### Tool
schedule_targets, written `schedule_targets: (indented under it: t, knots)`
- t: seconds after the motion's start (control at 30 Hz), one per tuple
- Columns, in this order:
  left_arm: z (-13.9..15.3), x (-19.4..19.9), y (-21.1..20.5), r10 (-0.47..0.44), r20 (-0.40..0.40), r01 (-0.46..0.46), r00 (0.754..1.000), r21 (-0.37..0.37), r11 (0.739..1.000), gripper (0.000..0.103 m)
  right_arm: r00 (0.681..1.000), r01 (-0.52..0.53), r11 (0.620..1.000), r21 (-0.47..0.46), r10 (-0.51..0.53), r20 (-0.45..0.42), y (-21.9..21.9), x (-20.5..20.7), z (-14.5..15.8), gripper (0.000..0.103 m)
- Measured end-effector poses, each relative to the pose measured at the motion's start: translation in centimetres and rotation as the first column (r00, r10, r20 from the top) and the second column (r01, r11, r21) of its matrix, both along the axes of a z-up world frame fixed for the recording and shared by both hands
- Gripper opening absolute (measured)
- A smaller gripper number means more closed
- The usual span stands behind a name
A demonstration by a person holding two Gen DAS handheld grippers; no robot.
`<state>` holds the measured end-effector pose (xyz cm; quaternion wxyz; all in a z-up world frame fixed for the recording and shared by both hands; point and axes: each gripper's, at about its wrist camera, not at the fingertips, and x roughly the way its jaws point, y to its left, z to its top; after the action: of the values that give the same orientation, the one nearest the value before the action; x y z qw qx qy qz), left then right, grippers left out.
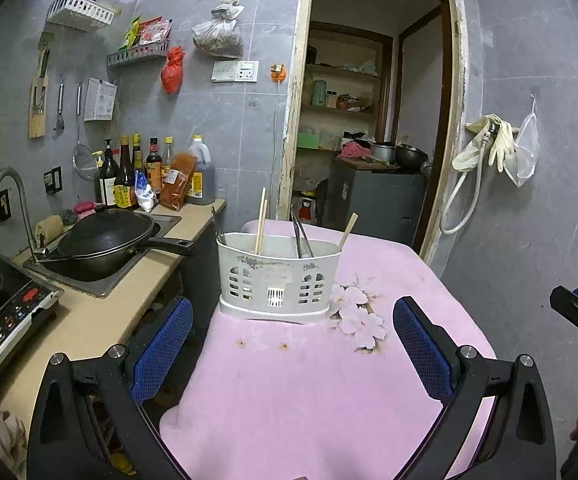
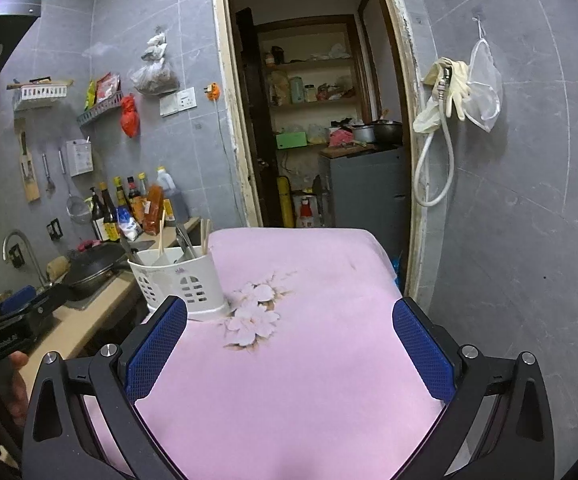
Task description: Organize utensils
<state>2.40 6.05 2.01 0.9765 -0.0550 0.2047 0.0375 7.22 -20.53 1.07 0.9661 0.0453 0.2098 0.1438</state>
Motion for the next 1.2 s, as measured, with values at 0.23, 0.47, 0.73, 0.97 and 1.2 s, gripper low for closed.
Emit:
schedule_targets:
  t: [0.23, 0.47, 0.73, 0.97, 1.2]
  knots:
    - [-0.5, -0.4, -1.0, -0.012, -0.005, 0.012, 1.000, 0.014, 1.000, 0.098, 1.000, -0.001, 1.000, 0.004, 0.001, -0.008, -0.7, -0.3, -0.2, 0.103]
    - [-0.6, -0.5, -1.2, -0.007, -0.001, 0.007, 1.000, 0.015, 1.000, 0.098, 1.000, 0.000, 1.000, 0.005, 0.000, -0.007, -0.7, -0.3, -0.2, 0.103]
    - [-0.5, -0.4, -1.4, -0.003, 0.003, 0.003, 1.000, 0.013, 1.000, 0.098, 1.000, 0.001, 1.000, 0.005, -0.001, -0.007, -0.6, -0.4, -0.3, 0.103]
    - [-0.5, -0.4, -1.4, -0.005, 0.002, 0.005, 1.000, 0.012, 1.000, 0.098, 1.000, -0.001, 1.000, 0.006, 0.001, -0.008, -0.6, -0.4, -0.3, 0.103]
    - [-0.4, -0.4, -1.4, -0.002, 0.001, 0.002, 1.000, 0.013, 1.000, 0.098, 1.000, -0.003, 1.000, 0.008, 0.003, -0.010, -0.5, -0.6, -0.3, 0.103]
